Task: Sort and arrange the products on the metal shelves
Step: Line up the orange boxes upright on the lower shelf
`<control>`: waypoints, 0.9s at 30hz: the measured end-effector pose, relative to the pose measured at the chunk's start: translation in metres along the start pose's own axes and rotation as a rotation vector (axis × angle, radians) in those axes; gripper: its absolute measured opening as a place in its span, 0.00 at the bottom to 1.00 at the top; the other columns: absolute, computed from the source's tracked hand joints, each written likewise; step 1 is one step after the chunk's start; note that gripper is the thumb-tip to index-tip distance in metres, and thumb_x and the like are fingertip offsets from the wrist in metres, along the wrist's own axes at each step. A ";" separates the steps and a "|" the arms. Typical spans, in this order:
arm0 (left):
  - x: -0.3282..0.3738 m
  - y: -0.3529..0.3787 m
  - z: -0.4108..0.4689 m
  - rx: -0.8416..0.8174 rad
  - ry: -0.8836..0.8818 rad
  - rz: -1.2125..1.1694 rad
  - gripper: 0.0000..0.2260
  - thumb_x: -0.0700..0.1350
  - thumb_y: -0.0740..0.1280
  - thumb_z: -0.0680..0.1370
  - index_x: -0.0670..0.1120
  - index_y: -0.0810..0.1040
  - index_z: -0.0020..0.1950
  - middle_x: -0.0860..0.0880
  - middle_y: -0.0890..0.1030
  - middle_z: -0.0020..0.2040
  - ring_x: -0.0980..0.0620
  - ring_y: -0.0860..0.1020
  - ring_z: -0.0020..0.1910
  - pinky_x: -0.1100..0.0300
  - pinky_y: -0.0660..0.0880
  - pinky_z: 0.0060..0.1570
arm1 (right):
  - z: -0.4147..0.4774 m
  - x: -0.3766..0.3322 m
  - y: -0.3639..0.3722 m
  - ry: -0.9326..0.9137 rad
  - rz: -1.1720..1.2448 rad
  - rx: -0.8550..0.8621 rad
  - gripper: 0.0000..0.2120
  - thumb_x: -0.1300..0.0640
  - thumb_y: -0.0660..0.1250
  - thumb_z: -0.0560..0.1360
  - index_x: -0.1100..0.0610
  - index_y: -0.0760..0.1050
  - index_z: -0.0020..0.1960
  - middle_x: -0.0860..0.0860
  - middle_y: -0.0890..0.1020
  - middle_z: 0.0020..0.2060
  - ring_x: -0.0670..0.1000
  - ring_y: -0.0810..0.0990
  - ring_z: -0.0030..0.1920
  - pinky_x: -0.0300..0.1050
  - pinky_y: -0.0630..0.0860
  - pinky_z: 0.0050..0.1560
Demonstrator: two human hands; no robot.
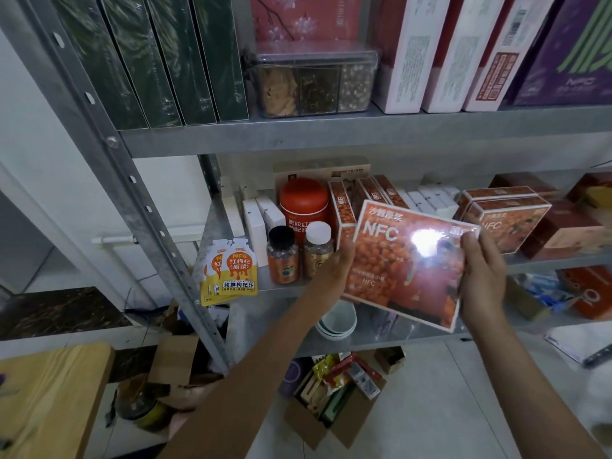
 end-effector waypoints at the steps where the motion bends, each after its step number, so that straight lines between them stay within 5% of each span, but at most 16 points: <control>1: -0.004 0.003 -0.002 -0.004 -0.016 0.006 0.26 0.71 0.51 0.72 0.58 0.73 0.60 0.56 0.83 0.53 0.56 0.83 0.49 0.56 0.82 0.48 | -0.001 0.001 0.005 0.010 -0.024 -0.014 0.10 0.47 0.62 0.79 0.35 0.79 0.55 0.45 0.82 0.57 0.50 0.80 0.59 0.43 0.78 0.52; 3: -0.013 -0.001 -0.008 0.063 -0.032 0.009 0.15 0.63 0.55 0.78 0.58 0.72 0.57 0.48 0.83 0.56 0.48 0.84 0.50 0.47 0.82 0.46 | -0.003 0.006 0.018 0.070 -0.030 -0.073 0.10 0.48 0.62 0.80 0.35 0.80 0.52 0.45 0.84 0.52 0.50 0.83 0.55 0.45 0.79 0.51; 6: -0.025 -0.015 -0.016 0.188 -0.031 -0.012 0.14 0.61 0.56 0.79 0.55 0.74 0.55 0.46 0.84 0.53 0.47 0.84 0.48 0.50 0.82 0.44 | -0.009 0.023 0.036 0.250 0.095 -0.194 0.09 0.51 0.63 0.80 0.49 0.75 0.60 0.53 0.84 0.50 0.53 0.85 0.48 0.47 0.81 0.42; 9: -0.035 -0.023 -0.023 0.249 -0.073 -0.009 0.18 0.60 0.56 0.80 0.49 0.76 0.56 0.47 0.84 0.51 0.51 0.84 0.46 0.61 0.80 0.44 | -0.019 0.042 0.055 0.456 0.254 -0.311 0.22 0.53 0.66 0.76 0.55 0.67 0.68 0.57 0.82 0.55 0.58 0.82 0.54 0.57 0.80 0.52; 14: -0.041 -0.037 -0.030 0.285 -0.101 0.089 0.12 0.60 0.55 0.80 0.57 0.75 0.49 0.56 0.83 0.43 0.62 0.81 0.39 0.70 0.77 0.39 | -0.033 0.044 0.077 0.531 0.302 -0.477 0.17 0.55 0.65 0.74 0.58 0.77 0.61 0.60 0.83 0.54 0.59 0.84 0.51 0.55 0.80 0.51; 17: -0.033 -0.039 -0.033 0.260 -0.081 0.270 0.18 0.64 0.51 0.77 0.55 0.73 0.53 0.49 0.83 0.48 0.54 0.82 0.44 0.57 0.80 0.48 | -0.036 0.044 0.080 0.515 0.331 -0.474 0.15 0.56 0.64 0.75 0.59 0.78 0.59 0.60 0.84 0.53 0.59 0.84 0.51 0.54 0.82 0.48; 21: 0.009 -0.036 -0.051 0.427 0.220 0.935 0.29 0.62 0.46 0.81 0.46 0.65 0.75 0.42 0.69 0.73 0.44 0.71 0.69 0.49 0.74 0.63 | -0.039 0.048 0.081 0.539 0.326 -0.406 0.22 0.57 0.65 0.74 0.63 0.73 0.67 0.62 0.82 0.57 0.62 0.82 0.54 0.59 0.80 0.52; 24: 0.041 0.011 -0.072 0.339 0.713 1.075 0.34 0.65 0.51 0.79 0.41 0.67 0.75 0.38 0.64 0.75 0.38 0.62 0.75 0.40 0.60 0.71 | -0.041 0.048 0.083 0.582 0.340 -0.335 0.27 0.56 0.65 0.73 0.65 0.69 0.70 0.67 0.75 0.64 0.69 0.73 0.64 0.68 0.65 0.69; 27: 0.037 0.056 -0.082 0.203 0.937 1.316 0.39 0.68 0.65 0.72 0.41 0.70 0.72 0.39 0.69 0.72 0.40 0.67 0.72 0.39 0.68 0.67 | -0.046 0.043 0.090 0.630 0.399 -0.307 0.26 0.57 0.63 0.76 0.67 0.67 0.71 0.68 0.73 0.66 0.68 0.73 0.64 0.64 0.66 0.70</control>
Point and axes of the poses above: each hand's wrist, its own z-axis towards the middle knuckle, its own y-axis out of the palm, x = y × z, the point moved 10 cm from there along z, towards the middle knuckle
